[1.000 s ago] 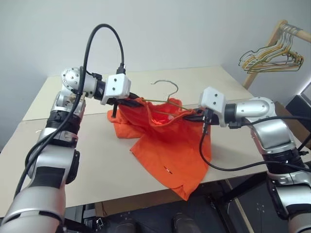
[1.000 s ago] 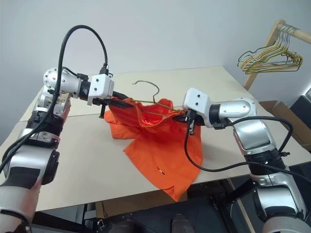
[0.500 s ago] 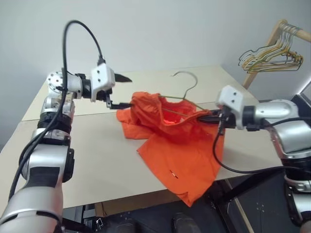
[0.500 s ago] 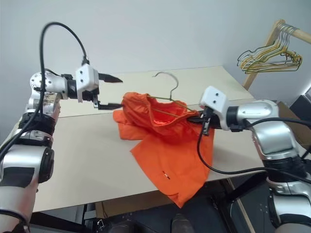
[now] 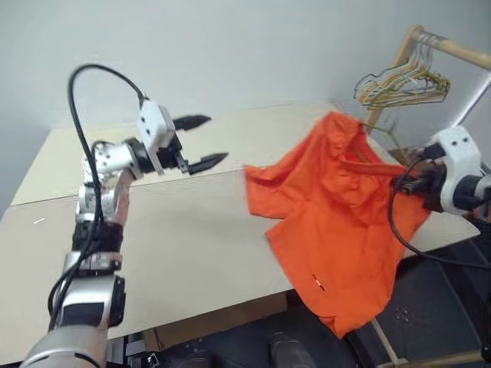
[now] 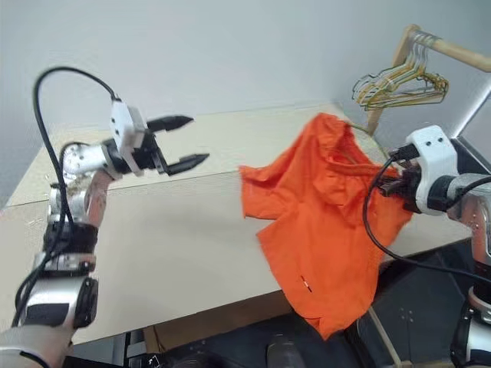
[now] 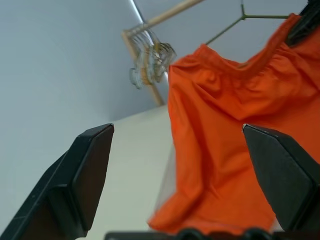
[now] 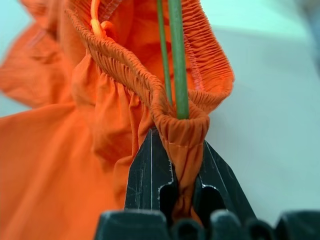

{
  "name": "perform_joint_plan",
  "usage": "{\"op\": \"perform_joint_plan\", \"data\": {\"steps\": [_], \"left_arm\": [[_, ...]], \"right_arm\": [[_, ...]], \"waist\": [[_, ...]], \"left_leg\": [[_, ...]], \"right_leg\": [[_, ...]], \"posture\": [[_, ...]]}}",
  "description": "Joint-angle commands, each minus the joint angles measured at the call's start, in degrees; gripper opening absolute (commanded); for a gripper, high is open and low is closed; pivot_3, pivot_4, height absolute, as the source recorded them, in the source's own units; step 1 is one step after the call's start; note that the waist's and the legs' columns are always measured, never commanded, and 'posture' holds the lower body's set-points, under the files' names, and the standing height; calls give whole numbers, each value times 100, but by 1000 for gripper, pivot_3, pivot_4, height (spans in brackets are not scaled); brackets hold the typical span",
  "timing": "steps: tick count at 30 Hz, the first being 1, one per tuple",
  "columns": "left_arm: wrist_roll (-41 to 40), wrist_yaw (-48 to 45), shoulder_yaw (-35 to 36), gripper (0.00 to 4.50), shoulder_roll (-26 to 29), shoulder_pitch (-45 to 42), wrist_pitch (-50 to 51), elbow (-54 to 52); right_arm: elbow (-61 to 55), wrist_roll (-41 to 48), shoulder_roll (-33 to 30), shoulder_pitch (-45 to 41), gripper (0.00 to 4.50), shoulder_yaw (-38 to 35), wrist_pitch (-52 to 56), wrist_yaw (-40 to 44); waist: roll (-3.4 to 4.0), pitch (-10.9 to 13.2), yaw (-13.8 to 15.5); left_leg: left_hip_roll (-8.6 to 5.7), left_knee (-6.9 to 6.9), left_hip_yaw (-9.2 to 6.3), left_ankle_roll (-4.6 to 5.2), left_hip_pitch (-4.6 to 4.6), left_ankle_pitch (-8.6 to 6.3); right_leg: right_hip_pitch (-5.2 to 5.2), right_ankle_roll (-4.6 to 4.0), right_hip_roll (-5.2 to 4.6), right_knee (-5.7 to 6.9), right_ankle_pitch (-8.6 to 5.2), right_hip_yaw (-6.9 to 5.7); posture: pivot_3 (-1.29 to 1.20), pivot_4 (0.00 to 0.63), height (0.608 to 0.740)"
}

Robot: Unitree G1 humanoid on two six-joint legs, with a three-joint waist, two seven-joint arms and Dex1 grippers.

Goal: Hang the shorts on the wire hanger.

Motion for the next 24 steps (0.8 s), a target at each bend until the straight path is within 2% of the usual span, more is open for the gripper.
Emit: {"op": "perform_joint_plan", "data": {"steps": [1,6,9,13,18,24], "left_arm": [[-227,403,-29,4466,-1,186,697,-1031],[-379,702,-158,4466,-103,430,1317,-1735],[-440,876,-193,4466,-157,427,1605,-1928],[-436,975,-325,4466,-153,559,1834,-2247],[-590,1051,-366,4466,-187,766,1967,-2575],[-980,974,-184,4466,-524,1016,1473,-2768]], "right_arm": [[-42,-307,226,-426,0,-670,669,-733],[685,-905,455,-954,0,-1201,854,-1710],[1063,-1255,461,-1070,0,-1109,535,-2266],[1854,-1503,522,-1497,0,-1407,125,-2815],[2993,-1595,227,-1881,0,-1408,-611,-3092],[4463,-1606,-231,-2488,0,-1210,-1508,-3254]], "waist": [[1,0,-97],[33,-19,-279],[42,-27,-355],[79,-49,-492],[103,-63,-622],[111,-66,-691]], "left_leg": [[-2,0,0,2,0,-1],[-28,1,0,22,5,-13],[-38,1,-1,27,5,-16],[-51,0,0,33,8,-19],[-76,-7,0,42,21,-24],[-91,-20,9,51,46,-29]], "right_leg": [[1,3,-4,-2,-2,3],[12,32,-39,-2,-13,6],[16,40,-45,-8,-15,7],[20,47,-50,-10,-18,17],[31,56,-55,-11,-23,28],[54,67,-67,-24,-29,41]], "posture": [[-300,0,740],[-313,0,740],[-310,0,740],[-300,0,740],[-294,0,740],[-305,0,740]]}}
